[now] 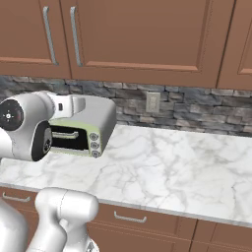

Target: Open the cabinet directly in front. Then move the liquor and the cup to the dining counter with the candle on it.

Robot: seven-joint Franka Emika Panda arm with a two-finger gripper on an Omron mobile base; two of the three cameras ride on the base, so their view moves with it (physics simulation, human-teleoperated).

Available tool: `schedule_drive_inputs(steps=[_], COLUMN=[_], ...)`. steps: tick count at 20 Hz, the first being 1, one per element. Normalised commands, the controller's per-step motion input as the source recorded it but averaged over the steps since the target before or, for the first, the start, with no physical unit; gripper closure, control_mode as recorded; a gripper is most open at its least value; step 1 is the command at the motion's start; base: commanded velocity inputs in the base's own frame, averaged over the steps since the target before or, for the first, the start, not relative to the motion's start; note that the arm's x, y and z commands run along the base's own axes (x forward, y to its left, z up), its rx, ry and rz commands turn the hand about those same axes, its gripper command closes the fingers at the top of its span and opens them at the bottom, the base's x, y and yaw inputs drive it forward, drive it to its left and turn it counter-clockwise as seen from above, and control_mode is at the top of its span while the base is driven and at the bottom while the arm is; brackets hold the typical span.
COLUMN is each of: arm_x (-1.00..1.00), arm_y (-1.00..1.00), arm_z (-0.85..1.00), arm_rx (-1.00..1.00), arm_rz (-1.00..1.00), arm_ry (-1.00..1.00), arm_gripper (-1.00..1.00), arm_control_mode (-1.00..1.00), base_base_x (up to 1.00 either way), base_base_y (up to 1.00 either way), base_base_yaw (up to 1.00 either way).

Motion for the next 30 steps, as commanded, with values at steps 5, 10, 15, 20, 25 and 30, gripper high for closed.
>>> schedule_drive_inputs(steps=[5,10,15,20,25,30], arm_x=[-0.2,-0.15,-0.09,-0.02,0.01,0.14], arm_y=[0.12,0.03,0.0,0.0,0.0,0.0], arm_z=[0.43,0.5,0.5,0.4,0.19,0.01], arm_rx=[0.07,0.07,0.05,0.0,0.0,0.0], arm_rz=[0.0,0.0,0.0,0.01,0.01,0.0], arm_ry=[-0.34,-0.29,-0.22,-0.12,-0.03,0.0], arm_gripper=[-1.0,-1.0,-1.0,-1.0,-1.0,-1.0], arm_control_mode=[-1.0,-1.0,-1.0,-1.0,-1.0,-1.0], base_base_x=[0.0,0.0,0.0,0.0,0.0,0.0], base_base_y=[0.0,0.0,0.0,0.0,0.0,0.0], base_base_yaw=[0.0,0.0,0.0,0.0,0.0,0.0])
